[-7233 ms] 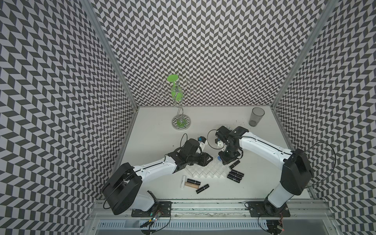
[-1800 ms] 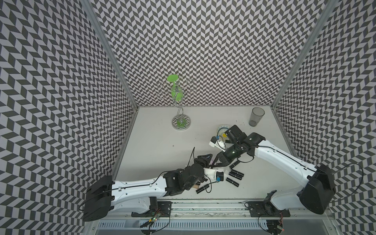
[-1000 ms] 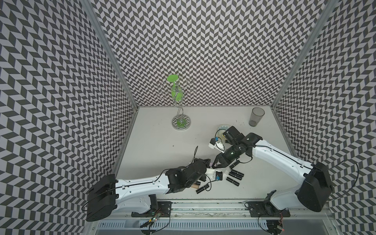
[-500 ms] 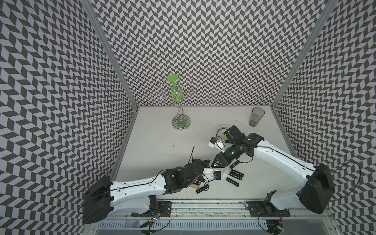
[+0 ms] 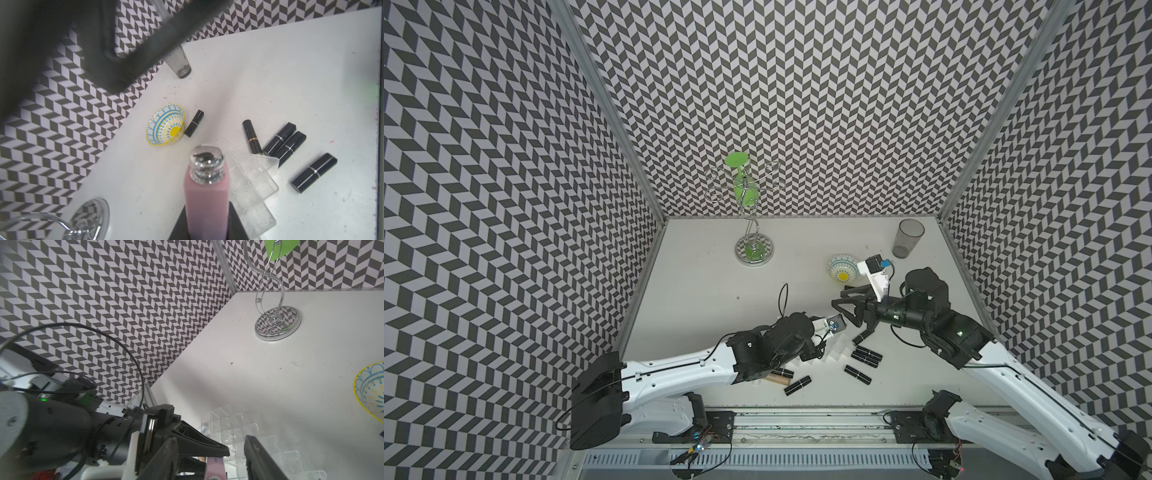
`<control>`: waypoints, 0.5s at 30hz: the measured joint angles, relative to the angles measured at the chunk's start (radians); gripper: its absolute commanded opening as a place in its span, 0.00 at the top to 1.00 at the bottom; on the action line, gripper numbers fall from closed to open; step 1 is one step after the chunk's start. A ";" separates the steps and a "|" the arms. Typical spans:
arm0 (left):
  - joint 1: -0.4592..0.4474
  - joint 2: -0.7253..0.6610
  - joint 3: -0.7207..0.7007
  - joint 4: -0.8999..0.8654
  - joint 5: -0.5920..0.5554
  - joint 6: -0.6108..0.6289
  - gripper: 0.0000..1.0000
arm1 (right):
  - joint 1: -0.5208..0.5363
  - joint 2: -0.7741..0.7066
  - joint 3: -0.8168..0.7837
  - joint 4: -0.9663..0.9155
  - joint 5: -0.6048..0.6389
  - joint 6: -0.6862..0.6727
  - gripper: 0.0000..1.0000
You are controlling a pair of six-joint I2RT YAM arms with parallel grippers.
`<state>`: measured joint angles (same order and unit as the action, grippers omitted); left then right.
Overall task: Arrange the lipsticks in the organizer
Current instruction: Adjust the lipstick.
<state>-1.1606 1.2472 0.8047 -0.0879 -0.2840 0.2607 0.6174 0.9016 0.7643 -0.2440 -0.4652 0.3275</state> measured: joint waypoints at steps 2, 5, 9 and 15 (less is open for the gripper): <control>0.019 0.039 0.015 0.000 -0.015 -0.079 1.00 | 0.002 0.005 -0.077 0.041 0.022 0.005 0.40; 0.047 0.059 0.021 0.019 -0.022 -0.167 1.00 | -0.001 0.008 -0.136 0.077 0.061 0.007 0.40; 0.074 0.045 0.020 0.058 -0.011 -0.240 1.00 | -0.014 0.039 -0.121 0.122 0.064 0.003 0.44; 0.134 0.037 0.002 0.106 0.075 -0.333 1.00 | -0.020 0.140 -0.068 0.180 -0.005 -0.001 0.54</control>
<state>-1.0271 1.2846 0.8066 0.0181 -0.2092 -0.0723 0.5972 1.0412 0.6968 -0.0635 -0.4702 0.3264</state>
